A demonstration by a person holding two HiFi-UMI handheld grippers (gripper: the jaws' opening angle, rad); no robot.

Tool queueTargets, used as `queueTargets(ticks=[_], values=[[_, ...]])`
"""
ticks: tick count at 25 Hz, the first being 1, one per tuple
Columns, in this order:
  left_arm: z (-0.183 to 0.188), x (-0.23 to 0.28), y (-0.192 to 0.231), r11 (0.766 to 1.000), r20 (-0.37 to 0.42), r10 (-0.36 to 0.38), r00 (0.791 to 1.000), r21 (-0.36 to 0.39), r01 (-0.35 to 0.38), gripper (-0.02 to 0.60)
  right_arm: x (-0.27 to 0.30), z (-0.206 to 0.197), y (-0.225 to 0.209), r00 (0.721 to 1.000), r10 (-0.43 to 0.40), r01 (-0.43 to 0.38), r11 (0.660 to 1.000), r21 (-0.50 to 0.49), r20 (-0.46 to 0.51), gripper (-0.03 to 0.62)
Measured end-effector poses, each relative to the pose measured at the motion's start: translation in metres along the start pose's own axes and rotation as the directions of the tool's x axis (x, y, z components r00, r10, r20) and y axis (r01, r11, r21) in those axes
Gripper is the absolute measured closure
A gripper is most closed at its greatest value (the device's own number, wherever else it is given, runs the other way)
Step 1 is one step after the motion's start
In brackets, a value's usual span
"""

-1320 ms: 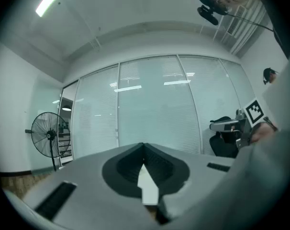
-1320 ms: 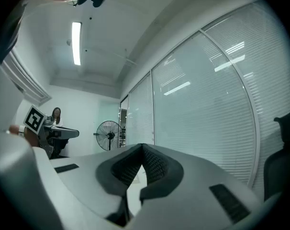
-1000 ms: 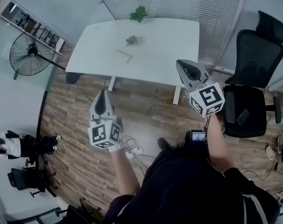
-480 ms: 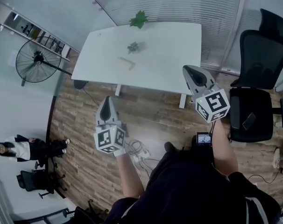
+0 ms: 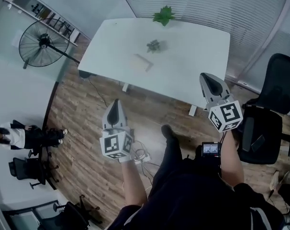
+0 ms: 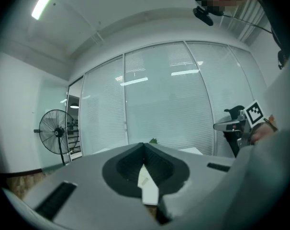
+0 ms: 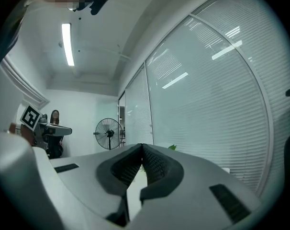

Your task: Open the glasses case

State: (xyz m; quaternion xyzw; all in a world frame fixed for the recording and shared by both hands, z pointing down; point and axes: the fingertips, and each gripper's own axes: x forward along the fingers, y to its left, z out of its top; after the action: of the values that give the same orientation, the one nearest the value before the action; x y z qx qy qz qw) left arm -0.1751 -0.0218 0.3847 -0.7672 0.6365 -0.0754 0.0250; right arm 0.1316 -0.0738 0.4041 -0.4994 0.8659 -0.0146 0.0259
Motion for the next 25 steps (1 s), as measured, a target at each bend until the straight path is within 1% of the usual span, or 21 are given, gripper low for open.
queueTargets(ticks=[2,5,6,9,12,15,20,25], values=[[-0.004,0.02,0.024,1.0,0.018,-0.003,1.0,-0.027,0.004,0.581,0.03,0.002,0.007,1.0,-0.008,0.008,1.0,-0.021,0.001,0.58],[0.002,0.053,0.074,0.997,0.067,0.025,0.997,-0.068,-0.021,0.581,0.085,0.01,0.026,1.0,0.016,-0.015,0.999,-0.035,0.017,0.58],[0.004,0.063,0.087,0.997,0.074,0.02,0.997,-0.07,-0.015,0.581,0.1,0.009,0.031,1.0,0.014,-0.014,0.999,-0.035,0.012,0.58],[0.011,0.094,0.118,0.997,0.095,-0.018,0.995,-0.067,0.025,0.581,0.14,0.008,0.038,1.0,-0.026,0.026,0.999,-0.031,-0.007,0.58],[0.006,0.118,0.142,0.994,0.105,-0.048,0.993,-0.093,0.058,0.581,0.178,0.0,0.05,0.998,-0.041,0.039,0.998,-0.039,-0.04,0.58],[-0.006,0.128,0.151,0.989,0.086,-0.071,0.994,-0.122,0.081,0.581,0.198,-0.01,0.062,0.996,-0.031,0.028,0.999,-0.042,-0.078,0.58],[-0.017,0.152,0.149,0.984,0.064,-0.098,0.993,-0.14,0.106,0.581,0.223,-0.023,0.054,0.995,-0.024,0.021,0.999,-0.036,-0.1,0.58],[-0.007,0.165,0.143,0.989,0.053,-0.092,0.994,-0.108,0.097,0.581,0.239,-0.039,0.036,0.995,-0.001,0.0,1.0,-0.01,-0.104,0.58]])
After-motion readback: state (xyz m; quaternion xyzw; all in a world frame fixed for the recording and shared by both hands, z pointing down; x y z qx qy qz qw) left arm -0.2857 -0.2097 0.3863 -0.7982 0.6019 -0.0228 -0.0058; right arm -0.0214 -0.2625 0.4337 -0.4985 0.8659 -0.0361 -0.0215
